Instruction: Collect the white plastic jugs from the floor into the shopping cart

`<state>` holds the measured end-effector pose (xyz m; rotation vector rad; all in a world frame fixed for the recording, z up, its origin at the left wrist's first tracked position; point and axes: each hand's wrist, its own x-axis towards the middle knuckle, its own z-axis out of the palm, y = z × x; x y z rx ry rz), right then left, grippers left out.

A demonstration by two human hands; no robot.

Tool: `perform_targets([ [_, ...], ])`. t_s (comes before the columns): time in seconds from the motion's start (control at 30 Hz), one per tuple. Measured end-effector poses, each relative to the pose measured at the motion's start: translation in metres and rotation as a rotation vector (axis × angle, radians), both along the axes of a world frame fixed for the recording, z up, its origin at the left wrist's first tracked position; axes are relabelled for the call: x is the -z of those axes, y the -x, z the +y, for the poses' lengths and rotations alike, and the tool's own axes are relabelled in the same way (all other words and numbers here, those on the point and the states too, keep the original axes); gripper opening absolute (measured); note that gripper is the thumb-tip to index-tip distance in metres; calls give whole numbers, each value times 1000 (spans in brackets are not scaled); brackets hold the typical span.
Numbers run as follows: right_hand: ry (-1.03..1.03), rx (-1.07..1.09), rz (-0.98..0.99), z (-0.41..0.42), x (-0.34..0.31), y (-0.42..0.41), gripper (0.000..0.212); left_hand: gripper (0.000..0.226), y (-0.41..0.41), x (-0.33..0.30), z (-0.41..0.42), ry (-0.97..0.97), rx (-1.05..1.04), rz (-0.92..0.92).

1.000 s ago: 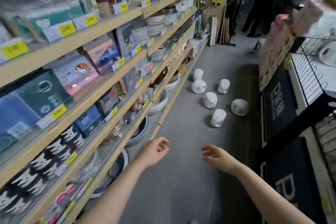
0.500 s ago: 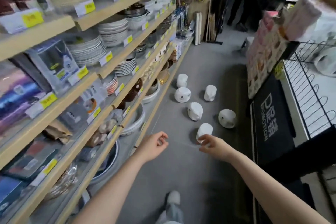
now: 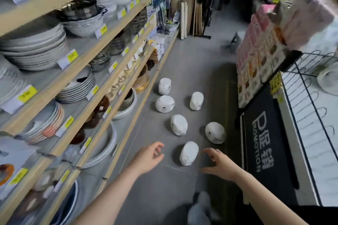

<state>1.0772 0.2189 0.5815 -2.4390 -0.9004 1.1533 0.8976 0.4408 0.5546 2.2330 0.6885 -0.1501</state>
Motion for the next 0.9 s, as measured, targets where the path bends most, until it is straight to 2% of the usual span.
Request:
perform_targets([
  [0.23, 79, -131, 10, 34, 105, -141, 72, 48, -96, 98, 16, -38, 5, 115],
  [0.33, 115, -184, 13, 43, 167, -185, 75, 52, -133, 159, 16, -59, -12, 126],
  [0.43, 121, -259, -27, 51, 241, -219, 77, 67, -171, 234, 2, -50, 12, 128],
  [0.57, 150, -338, -33, 56, 360, -245, 82, 62, -210, 356, -17, -103, 120, 194],
  [0.73, 155, -450, -72, 64, 498, -258, 91, 78, -229, 502, -31, -128, 222, 317],
  [0.9, 124, -532, -130, 71, 594, -270, 105, 96, -226, 590, -49, -119, 237, 344],
])
